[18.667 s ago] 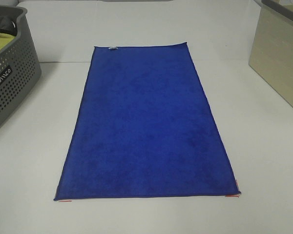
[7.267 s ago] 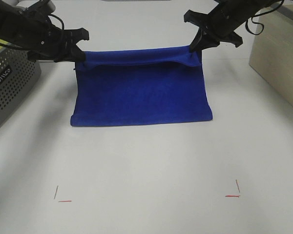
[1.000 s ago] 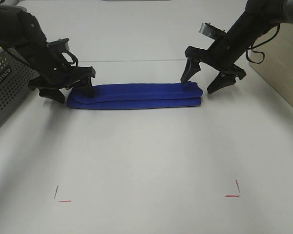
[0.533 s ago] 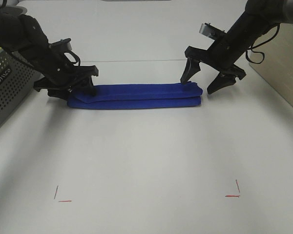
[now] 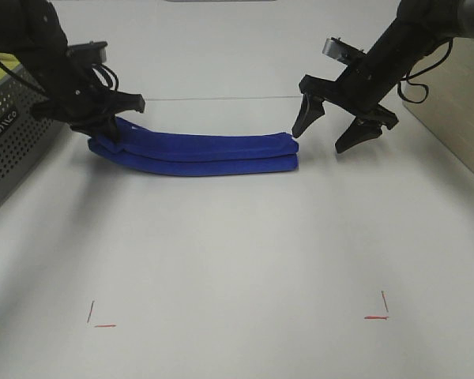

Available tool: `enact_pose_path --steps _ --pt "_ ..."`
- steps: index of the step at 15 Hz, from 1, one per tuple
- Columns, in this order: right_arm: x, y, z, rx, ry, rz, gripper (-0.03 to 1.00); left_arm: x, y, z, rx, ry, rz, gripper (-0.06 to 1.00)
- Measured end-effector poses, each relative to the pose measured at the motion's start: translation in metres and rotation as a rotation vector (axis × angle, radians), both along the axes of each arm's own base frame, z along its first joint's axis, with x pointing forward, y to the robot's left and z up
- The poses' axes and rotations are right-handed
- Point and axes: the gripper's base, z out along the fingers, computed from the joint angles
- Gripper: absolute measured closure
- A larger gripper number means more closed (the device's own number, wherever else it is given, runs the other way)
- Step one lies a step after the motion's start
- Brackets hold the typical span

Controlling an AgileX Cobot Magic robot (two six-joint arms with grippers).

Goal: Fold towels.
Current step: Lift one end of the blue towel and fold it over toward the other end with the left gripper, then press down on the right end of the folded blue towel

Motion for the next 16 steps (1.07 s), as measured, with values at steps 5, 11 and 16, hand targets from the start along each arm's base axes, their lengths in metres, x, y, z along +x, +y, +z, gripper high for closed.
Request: enact_pose_path --steps 5,11,16 --pt "-0.001 0.0 0.0 0.002 0.016 -0.009 0.17 0.008 -0.006 0.08 0.035 -0.038 -0.022 0.85" --pt "-0.001 0.0 0.0 0.003 0.019 -0.008 0.17 -0.001 -0.102 0.078 -0.22 -0.053 -0.111 0.85" --pt "-0.001 0.0 0.0 0.003 0.021 -0.007 0.17 0.004 -0.149 0.022 -0.403 -0.033 -0.044 0.6"
